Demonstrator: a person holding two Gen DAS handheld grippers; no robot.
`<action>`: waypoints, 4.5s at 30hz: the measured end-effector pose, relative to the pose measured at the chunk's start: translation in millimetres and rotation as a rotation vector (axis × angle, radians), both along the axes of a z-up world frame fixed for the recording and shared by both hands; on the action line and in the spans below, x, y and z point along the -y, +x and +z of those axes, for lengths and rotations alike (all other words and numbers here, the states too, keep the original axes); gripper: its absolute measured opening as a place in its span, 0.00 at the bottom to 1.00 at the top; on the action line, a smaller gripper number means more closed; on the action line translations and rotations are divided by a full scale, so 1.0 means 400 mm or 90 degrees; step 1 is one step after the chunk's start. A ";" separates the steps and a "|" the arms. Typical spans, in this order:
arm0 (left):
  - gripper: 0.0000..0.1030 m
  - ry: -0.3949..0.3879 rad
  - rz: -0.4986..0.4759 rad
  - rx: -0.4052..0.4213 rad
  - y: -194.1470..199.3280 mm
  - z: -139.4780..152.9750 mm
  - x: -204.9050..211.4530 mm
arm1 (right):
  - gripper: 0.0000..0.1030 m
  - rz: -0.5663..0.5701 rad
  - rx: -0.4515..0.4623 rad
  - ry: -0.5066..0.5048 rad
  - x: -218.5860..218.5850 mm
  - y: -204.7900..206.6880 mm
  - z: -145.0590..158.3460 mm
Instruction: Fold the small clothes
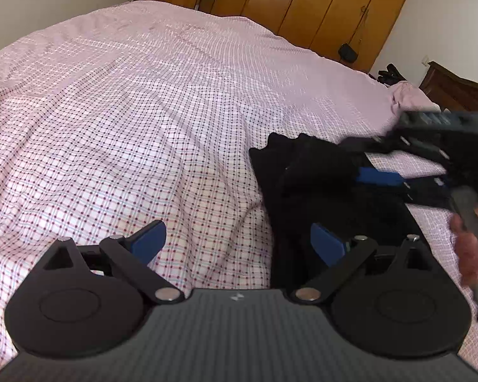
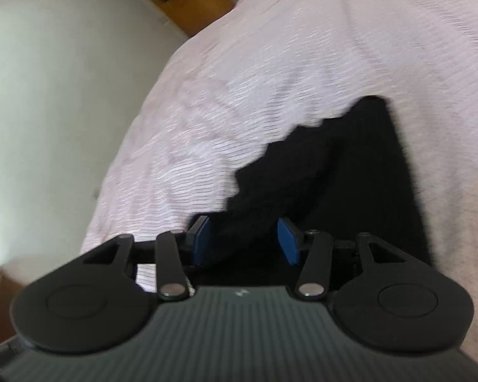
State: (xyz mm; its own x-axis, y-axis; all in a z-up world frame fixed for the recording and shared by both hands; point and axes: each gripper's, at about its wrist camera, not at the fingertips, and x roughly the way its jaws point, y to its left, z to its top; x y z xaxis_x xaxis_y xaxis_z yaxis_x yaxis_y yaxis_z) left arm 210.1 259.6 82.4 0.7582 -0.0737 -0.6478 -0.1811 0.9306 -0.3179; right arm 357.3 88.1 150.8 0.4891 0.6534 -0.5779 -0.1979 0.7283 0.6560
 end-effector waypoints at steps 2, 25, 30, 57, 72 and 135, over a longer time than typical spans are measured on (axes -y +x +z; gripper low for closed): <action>0.96 0.000 0.000 -0.006 0.012 -0.006 -0.002 | 0.49 -0.032 0.007 0.001 -0.033 0.063 -0.005; 0.96 0.020 0.005 -0.019 0.054 -0.035 -0.003 | 0.49 -0.094 -0.092 0.104 0.043 0.097 -0.118; 0.96 0.013 0.018 -0.003 0.066 -0.034 -0.018 | 0.49 -0.088 -0.029 0.198 0.010 0.163 -0.099; 0.88 -0.013 -0.018 0.045 -0.081 -0.039 0.133 | 0.49 0.019 0.252 -0.218 0.252 -0.390 -0.151; 0.33 -0.036 -0.036 -0.016 -0.058 -0.053 0.109 | 0.26 -0.011 0.207 -0.129 0.328 -0.395 -0.150; 0.33 -0.519 -0.115 -0.011 0.107 -0.089 0.152 | 0.30 0.016 -0.107 0.349 0.324 -0.213 -0.121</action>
State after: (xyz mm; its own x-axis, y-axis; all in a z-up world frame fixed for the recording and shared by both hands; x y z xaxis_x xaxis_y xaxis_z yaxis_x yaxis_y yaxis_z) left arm 252.9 199.0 46.7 0.6800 -0.6445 -0.3497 -0.0616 0.4250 -0.9031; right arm 272.2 -41.6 102.5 0.4002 0.8896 -0.2203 -0.0704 0.2695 0.9604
